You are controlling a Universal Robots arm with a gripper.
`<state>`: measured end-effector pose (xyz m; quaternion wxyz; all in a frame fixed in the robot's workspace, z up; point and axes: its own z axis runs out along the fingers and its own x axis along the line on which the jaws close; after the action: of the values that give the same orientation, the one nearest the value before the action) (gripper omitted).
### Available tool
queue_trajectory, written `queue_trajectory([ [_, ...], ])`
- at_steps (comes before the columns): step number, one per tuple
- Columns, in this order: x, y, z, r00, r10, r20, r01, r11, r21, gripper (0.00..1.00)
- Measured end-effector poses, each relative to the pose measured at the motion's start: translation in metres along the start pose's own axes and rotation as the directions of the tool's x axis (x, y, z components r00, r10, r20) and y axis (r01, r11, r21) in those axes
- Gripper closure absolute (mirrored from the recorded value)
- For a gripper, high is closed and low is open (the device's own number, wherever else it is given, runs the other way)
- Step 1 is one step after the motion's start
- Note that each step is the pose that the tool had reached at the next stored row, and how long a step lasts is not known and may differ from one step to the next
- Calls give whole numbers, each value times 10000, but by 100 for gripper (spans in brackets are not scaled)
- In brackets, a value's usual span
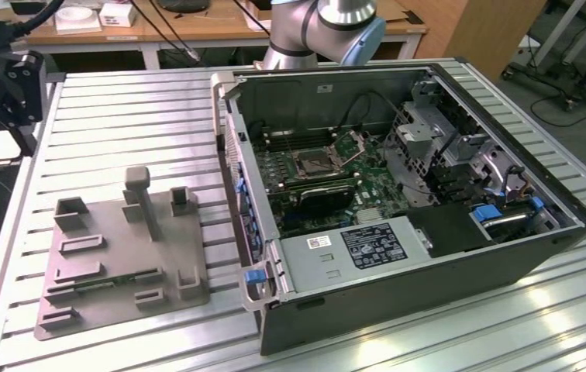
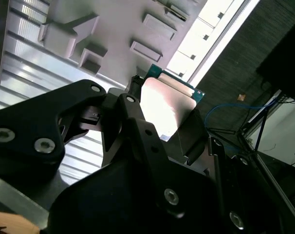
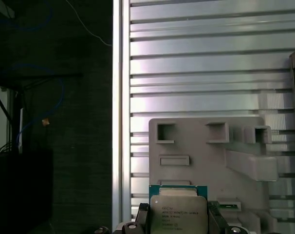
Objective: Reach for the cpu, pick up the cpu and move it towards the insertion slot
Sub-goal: 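Pick up the cpu and move it towards the insertion slot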
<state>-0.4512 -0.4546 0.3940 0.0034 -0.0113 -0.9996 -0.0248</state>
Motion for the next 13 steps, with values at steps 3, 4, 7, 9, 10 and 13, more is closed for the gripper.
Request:
queue_trajectory([
  [3, 0, 1, -18, 10000, 1, -11, -1, 10000, -4, 46],
  [4, 0, 1, -18, 10000, 1, -11, -1, 10000, -5, 46],
  [7, 0, 1, -19, 10000, 1, -13, -1, 10000, -5, 46],
  [9, 0, 1, -19, 10000, 1, -13, -1, 10000, -5, 46],
  [10, 0, 1, -19, 10000, 1, -13, -1, 10000, -6, 46],
  [13, -12, 0, -21, 10000, -1, -16, 1, 10000, -4, 46],
])
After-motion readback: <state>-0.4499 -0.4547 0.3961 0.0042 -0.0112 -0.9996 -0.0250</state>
